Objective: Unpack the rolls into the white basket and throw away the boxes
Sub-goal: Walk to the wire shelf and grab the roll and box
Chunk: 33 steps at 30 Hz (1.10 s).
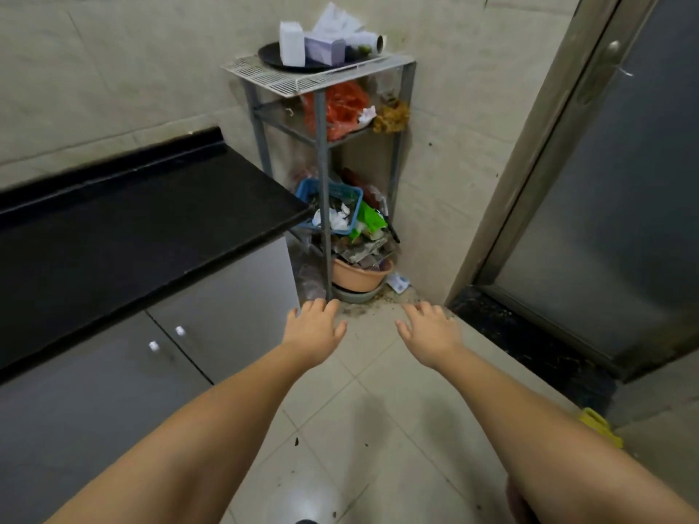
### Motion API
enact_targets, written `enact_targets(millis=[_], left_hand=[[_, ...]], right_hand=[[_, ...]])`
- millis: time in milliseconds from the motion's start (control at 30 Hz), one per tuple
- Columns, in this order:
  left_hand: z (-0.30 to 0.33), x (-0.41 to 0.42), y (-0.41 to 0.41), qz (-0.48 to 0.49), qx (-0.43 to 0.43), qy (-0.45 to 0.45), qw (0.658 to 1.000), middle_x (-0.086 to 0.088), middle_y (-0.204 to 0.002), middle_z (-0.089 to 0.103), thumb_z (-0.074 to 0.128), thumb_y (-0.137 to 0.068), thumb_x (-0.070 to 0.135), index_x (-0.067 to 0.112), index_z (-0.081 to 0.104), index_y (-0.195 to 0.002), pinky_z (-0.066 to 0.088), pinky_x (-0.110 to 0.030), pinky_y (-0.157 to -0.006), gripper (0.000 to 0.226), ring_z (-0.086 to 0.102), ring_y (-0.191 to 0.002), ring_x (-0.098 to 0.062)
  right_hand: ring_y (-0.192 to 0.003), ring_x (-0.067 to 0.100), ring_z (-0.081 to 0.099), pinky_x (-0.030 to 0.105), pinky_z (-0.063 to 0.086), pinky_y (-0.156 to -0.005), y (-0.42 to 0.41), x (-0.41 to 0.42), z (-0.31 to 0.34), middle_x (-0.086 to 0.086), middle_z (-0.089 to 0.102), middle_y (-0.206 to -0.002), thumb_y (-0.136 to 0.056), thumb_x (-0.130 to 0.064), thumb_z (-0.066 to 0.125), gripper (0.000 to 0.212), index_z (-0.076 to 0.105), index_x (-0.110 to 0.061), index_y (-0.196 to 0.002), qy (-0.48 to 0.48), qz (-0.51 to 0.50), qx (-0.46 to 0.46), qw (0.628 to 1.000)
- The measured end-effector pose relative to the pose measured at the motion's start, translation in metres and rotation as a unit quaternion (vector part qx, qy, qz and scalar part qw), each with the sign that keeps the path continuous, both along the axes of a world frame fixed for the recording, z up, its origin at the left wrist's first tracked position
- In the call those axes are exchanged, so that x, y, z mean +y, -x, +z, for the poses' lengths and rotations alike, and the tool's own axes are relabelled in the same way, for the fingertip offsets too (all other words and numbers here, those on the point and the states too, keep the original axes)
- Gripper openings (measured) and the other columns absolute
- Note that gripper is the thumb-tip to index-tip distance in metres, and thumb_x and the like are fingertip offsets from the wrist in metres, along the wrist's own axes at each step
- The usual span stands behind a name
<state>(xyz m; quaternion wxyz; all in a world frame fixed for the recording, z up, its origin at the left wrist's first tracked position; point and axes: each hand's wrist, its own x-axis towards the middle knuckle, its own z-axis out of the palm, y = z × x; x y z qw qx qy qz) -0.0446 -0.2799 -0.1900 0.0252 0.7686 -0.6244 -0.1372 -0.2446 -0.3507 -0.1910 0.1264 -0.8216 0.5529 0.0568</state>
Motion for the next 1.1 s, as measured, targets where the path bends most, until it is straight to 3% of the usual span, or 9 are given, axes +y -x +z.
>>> enact_targets(millis=[333,600,833,967,1100], left_hand=[[0.012,-0.206,-0.101,0.045,-0.017,0.066,0.997,-0.006,-0.137,0.046,0.034,-0.095,0.045,0.023,0.034,-0.138,0.031,-0.046,-0.105,0.049,0.04,-0.128,-0.028],[0.115,-0.39,-0.222,0.086,-0.076,0.233,0.966,-0.01,-0.128,0.051,0.04,-0.094,0.039,0.017,0.038,-0.136,0.04,-0.045,-0.094,0.047,0.048,-0.117,-0.03],[0.178,-0.512,-0.28,0.151,-0.052,0.317,0.935,-0.013,-0.132,0.049,0.046,-0.091,0.038,0.016,0.037,-0.137,0.042,-0.047,-0.099,0.052,0.047,-0.121,-0.03],[0.198,-0.593,-0.299,0.205,-0.036,0.33,0.921,-0.017,-0.13,0.046,0.05,-0.088,0.04,0.015,0.031,-0.139,0.047,-0.049,-0.089,0.06,0.049,-0.113,-0.036],[0.202,-0.661,-0.311,0.318,0.016,0.328,0.889,-0.017,-0.138,0.038,0.059,-0.08,0.048,0.019,0.027,-0.14,0.045,-0.051,-0.096,0.074,0.044,-0.121,-0.038]], right_hand=[[-0.128,0.032,0.038,0.048,0.036,-0.099,-0.091,-0.227,0.023,0.01,0.042,-0.14,-0.098,-0.045,0.029,0.048,0.036,-0.025,-0.14,0.051,0.052,-0.02,0.997],[-0.126,0.032,0.041,0.046,0.04,-0.096,-0.201,-0.43,0.107,0.008,0.044,-0.14,-0.097,-0.044,0.031,0.048,0.034,-0.025,-0.141,0.148,0.078,-0.058,0.984],[-0.114,0.029,0.052,0.043,0.047,-0.09,-0.299,-0.569,0.18,0.01,0.055,-0.127,-0.094,-0.035,0.042,0.04,0.05,-0.018,-0.129,0.266,0.163,-0.163,0.936],[-0.117,0.034,0.047,0.045,0.046,-0.086,-0.353,-0.646,0.203,0.014,0.048,-0.132,-0.092,-0.04,0.046,0.049,0.041,-0.016,-0.135,0.27,0.197,-0.179,0.925],[-0.121,0.038,0.043,0.047,0.043,-0.092,-0.392,-0.705,0.205,0.015,0.04,-0.139,-0.088,-0.052,0.046,0.062,0.032,-0.02,-0.14,0.214,0.202,-0.184,0.938]])
